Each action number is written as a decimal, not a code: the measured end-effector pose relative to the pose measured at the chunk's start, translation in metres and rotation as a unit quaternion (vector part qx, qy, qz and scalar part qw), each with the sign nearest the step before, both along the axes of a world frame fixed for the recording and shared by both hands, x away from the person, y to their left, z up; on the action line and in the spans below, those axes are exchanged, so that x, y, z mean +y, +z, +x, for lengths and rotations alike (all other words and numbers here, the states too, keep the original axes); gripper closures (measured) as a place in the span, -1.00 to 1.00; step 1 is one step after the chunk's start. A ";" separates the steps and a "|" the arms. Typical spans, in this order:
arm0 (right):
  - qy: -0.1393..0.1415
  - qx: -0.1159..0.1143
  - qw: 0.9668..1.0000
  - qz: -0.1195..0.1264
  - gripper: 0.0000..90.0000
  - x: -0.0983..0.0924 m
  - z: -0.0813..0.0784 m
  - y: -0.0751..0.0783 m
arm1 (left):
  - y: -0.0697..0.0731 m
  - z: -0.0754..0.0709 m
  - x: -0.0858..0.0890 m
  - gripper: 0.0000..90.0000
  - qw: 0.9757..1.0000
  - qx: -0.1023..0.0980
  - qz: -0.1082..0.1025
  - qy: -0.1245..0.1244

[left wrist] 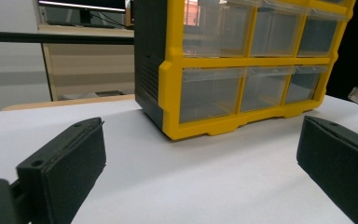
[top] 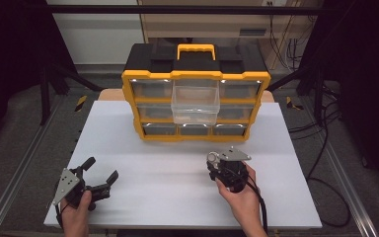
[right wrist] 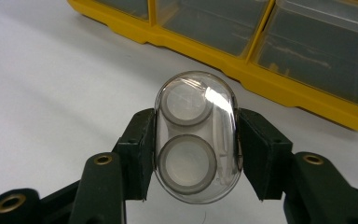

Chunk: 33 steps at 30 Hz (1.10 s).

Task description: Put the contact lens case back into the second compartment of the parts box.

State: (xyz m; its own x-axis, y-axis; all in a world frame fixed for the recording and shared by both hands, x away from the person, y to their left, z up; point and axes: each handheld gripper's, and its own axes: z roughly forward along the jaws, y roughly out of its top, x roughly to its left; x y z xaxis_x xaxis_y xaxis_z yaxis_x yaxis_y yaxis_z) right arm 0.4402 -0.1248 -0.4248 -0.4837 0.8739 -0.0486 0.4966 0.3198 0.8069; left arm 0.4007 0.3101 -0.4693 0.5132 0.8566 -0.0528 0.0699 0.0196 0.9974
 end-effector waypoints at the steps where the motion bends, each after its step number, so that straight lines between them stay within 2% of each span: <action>1: 0.001 0.001 1.000 -0.001 0.09 0.000 0.001 0.001 | 0.000 0.000 0.001 -0.98 1.000 0.001 -0.002 0.002; 19: -0.006 -0.012 1.000 -0.002 0.09 -0.014 0.001 0.013 | 0.000 0.002 0.000 -0.98 1.000 -0.001 0.002 0.005; 24: -0.005 -0.018 1.000 -0.003 0.09 -0.016 0.003 0.017 | 0.000 0.001 0.000 -0.98 1.000 -0.002 0.009 0.010; 30: 0.001 -0.026 1.000 0.002 0.09 -0.022 0.004 0.027 | 0.000 0.002 -0.001 -0.98 1.000 0.000 0.020 0.014; 33: 0.003 -0.029 1.000 0.002 0.09 -0.028 0.005 0.033 | 0.000 0.001 0.000 -0.98 1.000 -0.002 0.019 0.016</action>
State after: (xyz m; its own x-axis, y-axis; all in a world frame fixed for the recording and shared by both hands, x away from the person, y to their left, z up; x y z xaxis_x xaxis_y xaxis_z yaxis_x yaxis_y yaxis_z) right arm 0.4456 -0.1532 -0.3915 -0.4860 0.8709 -0.0735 0.4470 0.3199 0.8354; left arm 0.4018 0.3102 -0.4689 0.4861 0.8737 -0.0189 0.0664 -0.0153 0.9977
